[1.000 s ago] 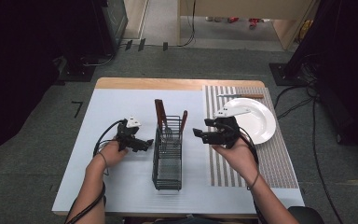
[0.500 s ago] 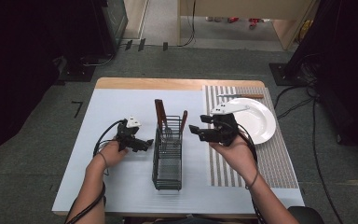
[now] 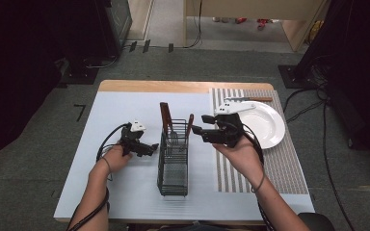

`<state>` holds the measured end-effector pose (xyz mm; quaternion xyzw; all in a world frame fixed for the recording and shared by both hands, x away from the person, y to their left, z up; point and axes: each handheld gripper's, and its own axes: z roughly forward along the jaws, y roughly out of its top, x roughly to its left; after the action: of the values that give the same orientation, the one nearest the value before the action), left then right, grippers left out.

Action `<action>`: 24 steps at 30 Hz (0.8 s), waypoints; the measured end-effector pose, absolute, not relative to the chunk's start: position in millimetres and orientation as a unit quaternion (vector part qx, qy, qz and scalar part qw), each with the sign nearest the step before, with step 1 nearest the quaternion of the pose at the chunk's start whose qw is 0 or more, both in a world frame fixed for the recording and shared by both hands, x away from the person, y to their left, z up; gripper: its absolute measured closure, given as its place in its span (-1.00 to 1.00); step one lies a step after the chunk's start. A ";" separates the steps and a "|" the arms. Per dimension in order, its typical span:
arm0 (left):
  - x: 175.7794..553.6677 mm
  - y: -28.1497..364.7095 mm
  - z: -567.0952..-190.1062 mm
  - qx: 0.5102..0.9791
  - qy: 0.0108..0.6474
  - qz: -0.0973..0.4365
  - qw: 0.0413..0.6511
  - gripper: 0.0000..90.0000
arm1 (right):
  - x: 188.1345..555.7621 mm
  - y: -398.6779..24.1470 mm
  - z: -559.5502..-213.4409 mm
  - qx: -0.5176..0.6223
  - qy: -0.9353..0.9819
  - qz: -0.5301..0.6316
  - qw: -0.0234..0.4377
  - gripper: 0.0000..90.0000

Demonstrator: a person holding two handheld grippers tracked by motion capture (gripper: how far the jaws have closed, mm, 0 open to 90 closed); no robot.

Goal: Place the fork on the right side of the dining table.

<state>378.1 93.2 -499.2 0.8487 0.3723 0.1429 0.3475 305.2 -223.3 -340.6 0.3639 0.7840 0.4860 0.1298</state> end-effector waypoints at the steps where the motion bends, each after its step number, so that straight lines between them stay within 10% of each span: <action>1: 378.1 93.2 -499.2 0.849 0.372 0.142 0.348 -1.00 | 305.4 -222.6 -339.5 0.362 0.784 0.486 0.131 0.01; 17: 378.1 93.2 -499.3 0.849 0.372 0.142 0.348 -1.00 | 309.5 -206.9 -329.3 0.338 0.788 0.498 0.132 0.22; 24: 378.1 93.3 -499.3 0.849 0.372 0.142 0.348 -1.00 | 309.9 -203.9 -324.6 0.325 0.787 0.507 0.136 0.63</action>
<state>378.1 93.3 -499.3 0.8486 0.3720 0.1425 0.3481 309.9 -203.9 -324.6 0.3250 0.7865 0.5072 0.1361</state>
